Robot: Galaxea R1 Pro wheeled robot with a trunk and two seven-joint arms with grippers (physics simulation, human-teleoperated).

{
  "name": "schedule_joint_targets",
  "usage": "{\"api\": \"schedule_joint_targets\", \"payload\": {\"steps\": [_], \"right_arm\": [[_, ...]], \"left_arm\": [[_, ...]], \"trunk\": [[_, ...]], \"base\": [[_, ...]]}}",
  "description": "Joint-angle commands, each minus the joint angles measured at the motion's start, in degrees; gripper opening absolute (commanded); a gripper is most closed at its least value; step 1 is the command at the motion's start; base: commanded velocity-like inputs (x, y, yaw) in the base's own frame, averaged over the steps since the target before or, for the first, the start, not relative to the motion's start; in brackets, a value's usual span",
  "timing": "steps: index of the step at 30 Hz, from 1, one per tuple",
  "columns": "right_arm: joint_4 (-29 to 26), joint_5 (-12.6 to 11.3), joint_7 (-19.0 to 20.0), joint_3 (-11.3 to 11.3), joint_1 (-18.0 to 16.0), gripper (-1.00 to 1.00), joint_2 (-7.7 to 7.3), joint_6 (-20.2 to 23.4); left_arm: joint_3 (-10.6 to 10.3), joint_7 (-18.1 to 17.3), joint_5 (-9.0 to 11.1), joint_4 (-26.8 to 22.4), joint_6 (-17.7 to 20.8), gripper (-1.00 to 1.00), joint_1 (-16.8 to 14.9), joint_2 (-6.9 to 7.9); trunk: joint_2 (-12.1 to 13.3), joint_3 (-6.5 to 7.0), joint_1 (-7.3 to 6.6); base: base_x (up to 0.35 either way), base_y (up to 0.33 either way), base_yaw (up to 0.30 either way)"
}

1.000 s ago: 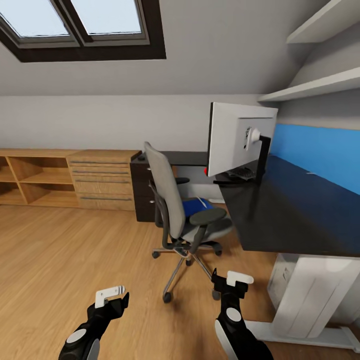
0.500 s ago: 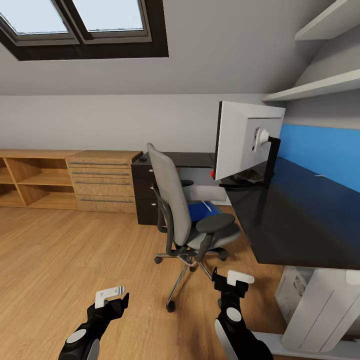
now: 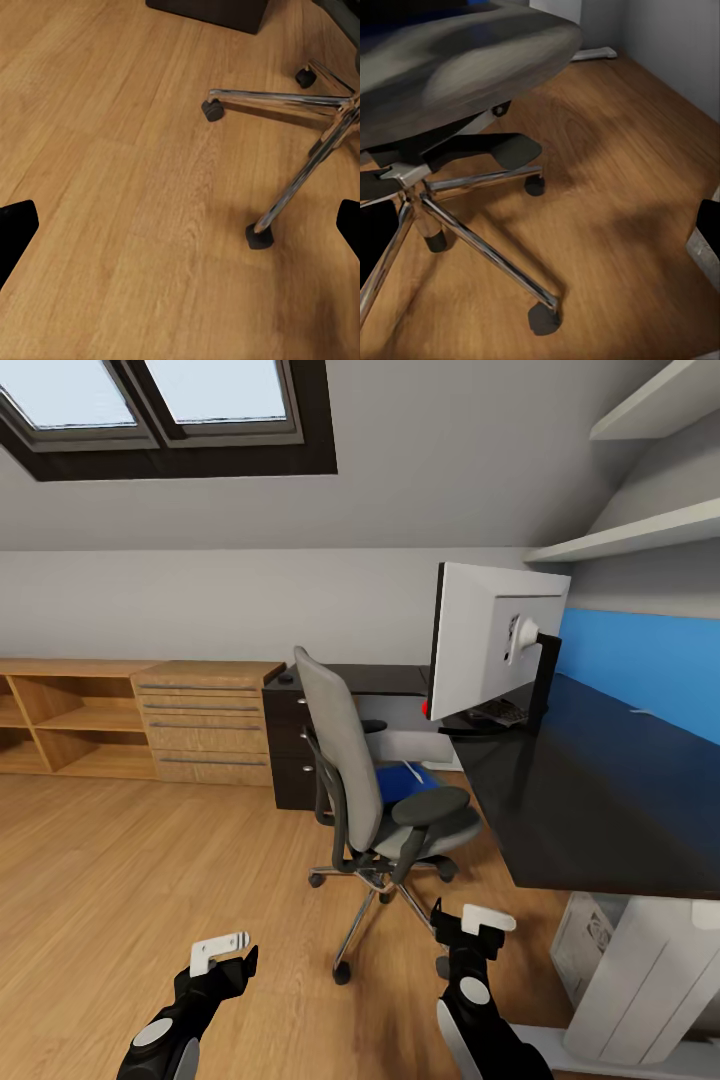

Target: In the bedroom, organize the workspace by keeping the computer under the desk, ensuring the monitor is on the desk, placing the keyboard on the desk next to the monitor, placing the mouse on the desk next to the keyboard, moving the folder from the swivel chair onto the desk next to the mouse, stacking the notebook on top of the folder with the pen on top of the notebook, and positioning the swivel chair next to the desk.

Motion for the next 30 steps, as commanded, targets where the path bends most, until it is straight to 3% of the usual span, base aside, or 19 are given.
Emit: {"api": "schedule_joint_targets", "payload": {"steps": [1, 9, 13, 30], "right_arm": [[0.02, -0.57, -0.27, 0.17, -0.04, 1.00, -0.06, -0.44], [0.05, 0.01, -1.01, 0.40, -0.04, 1.00, -0.21, -6.92], [0.86, 3.45, -3.11, 0.41, -0.04, 1.00, -0.23, -11.75], [1.88, 4.66, -4.47, 0.50, -0.04, 1.00, -0.16, -12.99]], "left_arm": [[0.02, 0.29, 0.58, -0.08, 0.29, 1.00, -0.02, -0.03], [0.02, 0.26, 0.58, -0.03, 0.21, 1.00, -0.02, -0.01], [0.02, 0.28, 0.58, -0.01, 0.22, 1.00, -0.02, 0.03], [0.02, 0.20, 0.58, 1.08, 0.16, 1.00, -0.02, 0.04]], "trunk": [[-0.03, -0.06, -0.01], [-0.03, -0.06, -0.01], [-0.03, -0.06, -0.01], [-0.03, -0.06, -0.01]], "base": [[0.028, 0.000, 0.000], [0.112, 0.000, 0.000], [0.127, 0.000, 0.000], [0.188, 0.000, 0.000]]}}
